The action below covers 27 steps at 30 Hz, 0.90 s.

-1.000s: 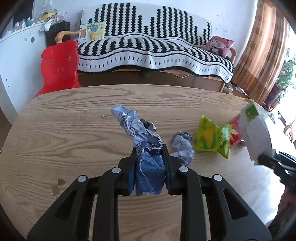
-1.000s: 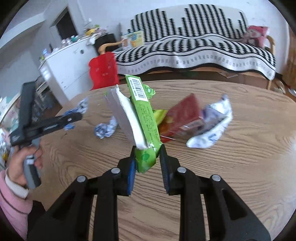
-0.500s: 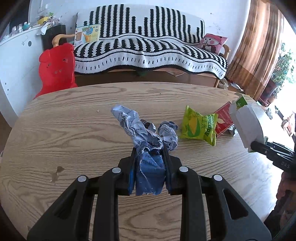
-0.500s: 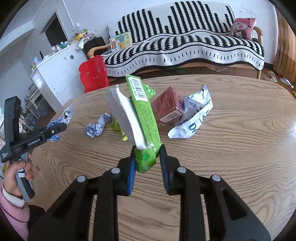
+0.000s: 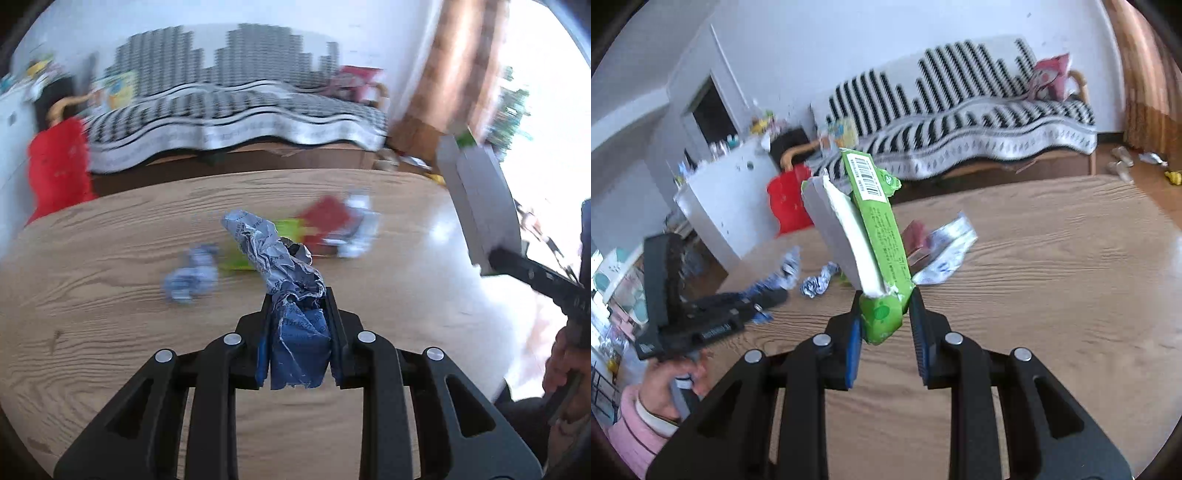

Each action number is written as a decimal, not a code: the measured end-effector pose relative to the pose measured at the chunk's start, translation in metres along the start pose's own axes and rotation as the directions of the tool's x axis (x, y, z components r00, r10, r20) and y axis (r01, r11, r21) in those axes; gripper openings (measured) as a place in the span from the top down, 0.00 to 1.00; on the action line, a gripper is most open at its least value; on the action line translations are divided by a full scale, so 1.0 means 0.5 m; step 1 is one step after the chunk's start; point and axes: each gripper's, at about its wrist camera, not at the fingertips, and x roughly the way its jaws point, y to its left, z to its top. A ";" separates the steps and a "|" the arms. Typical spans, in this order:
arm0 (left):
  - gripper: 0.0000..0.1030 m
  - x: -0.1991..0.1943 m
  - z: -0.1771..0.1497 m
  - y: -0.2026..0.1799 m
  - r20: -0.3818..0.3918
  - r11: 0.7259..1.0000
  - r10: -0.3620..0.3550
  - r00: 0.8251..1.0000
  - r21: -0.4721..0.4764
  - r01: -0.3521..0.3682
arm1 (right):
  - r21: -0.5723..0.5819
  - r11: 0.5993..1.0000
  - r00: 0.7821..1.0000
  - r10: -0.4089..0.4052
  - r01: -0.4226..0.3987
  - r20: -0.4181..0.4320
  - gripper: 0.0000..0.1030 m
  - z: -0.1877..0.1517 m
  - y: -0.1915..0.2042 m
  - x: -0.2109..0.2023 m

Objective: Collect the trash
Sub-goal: 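Carry both items to the black bin and open both tools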

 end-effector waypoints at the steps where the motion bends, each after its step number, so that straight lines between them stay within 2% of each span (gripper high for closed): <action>1: 0.76 -0.001 -0.003 -0.032 -0.002 1.000 -0.023 1.000 0.017 0.023 | 0.001 1.000 1.000 -0.017 0.017 0.020 0.76 -0.007 -0.014 -0.039; 5: 0.76 -0.004 -0.017 -0.228 -0.025 0.976 -0.143 0.989 0.160 0.145 | 0.055 0.989 0.987 -0.141 0.137 0.075 0.76 -0.065 -0.110 -0.211; 7: 0.76 -0.001 -0.029 -0.329 -0.055 0.950 -0.201 0.978 0.232 0.208 | 0.090 0.975 0.975 -0.211 0.205 0.074 0.76 -0.106 -0.162 -0.284; 9: 0.76 0.004 -0.049 -0.442 -0.106 0.910 -0.266 0.958 0.301 0.286 | 0.133 0.949 0.954 -0.295 0.285 0.059 0.76 -0.165 -0.222 -0.364; 10: 0.76 0.010 -0.063 -0.507 -0.144 0.881 -0.304 0.942 0.333 0.335 | 0.157 0.936 0.944 -0.327 0.316 0.050 0.76 -0.193 -0.248 -0.397; 11: 0.76 0.014 -0.074 -0.546 -0.172 0.864 -0.328 0.929 0.343 0.368 | 0.182 0.923 0.935 -0.351 0.339 0.040 0.76 -0.219 -0.270 -0.423; 13: 0.76 0.033 -0.109 -0.637 -0.268 0.817 -0.390 0.881 0.339 0.466 | 0.261 0.882 0.912 -0.409 0.393 0.009 0.76 -0.294 -0.334 -0.493; 14: 0.76 0.047 -0.141 -0.698 -0.322 0.790 -0.397 0.860 0.357 0.498 | 0.302 0.859 0.902 -0.431 0.414 -0.011 0.76 -0.334 -0.362 -0.521; 16: 0.76 0.076 -0.214 -0.796 -0.409 0.737 -0.368 0.835 0.419 0.530 | 0.368 0.822 0.892 -0.449 0.435 -0.050 0.76 -0.404 -0.405 -0.546; 17: 0.76 0.091 -0.242 -0.823 -0.449 0.719 -0.360 0.818 0.424 0.550 | 0.404 0.801 0.889 -0.451 0.442 -0.079 0.76 -0.448 -0.425 -0.548; 18: 0.76 0.113 -0.276 -0.851 -0.498 0.704 -0.352 0.792 0.417 0.575 | 0.437 0.782 0.890 -0.443 0.444 -0.110 0.76 -0.493 -0.443 -0.542; 20: 0.76 0.160 -0.345 -0.884 -0.580 0.697 -0.325 0.747 0.387 0.603 | 0.505 0.749 0.900 -0.403 0.428 -0.164 0.76 -0.573 -0.471 -0.522; 22: 0.77 0.187 -0.375 -0.897 -0.618 0.707 -0.284 0.733 0.382 0.595 | 0.579 0.708 0.912 -0.357 0.405 -0.201 0.76 -0.650 -0.499 -0.503; 23: 0.77 0.188 -0.377 -0.904 -0.617 0.701 -0.284 0.734 0.389 0.598 | 0.603 0.691 0.915 -0.345 0.398 -0.208 0.76 -0.675 -0.507 -0.497; 24: 0.77 0.189 -0.378 -0.909 -0.610 0.702 -0.275 0.743 0.401 0.589 | 0.627 0.674 0.919 -0.331 0.390 -0.215 0.76 -0.698 -0.517 -0.492; 27: 0.77 0.211 -0.386 -0.912 -0.632 0.717 -0.242 0.736 0.394 0.574 | 0.639 0.666 0.922 -0.317 0.385 -0.224 0.76 -0.721 -0.526 -0.489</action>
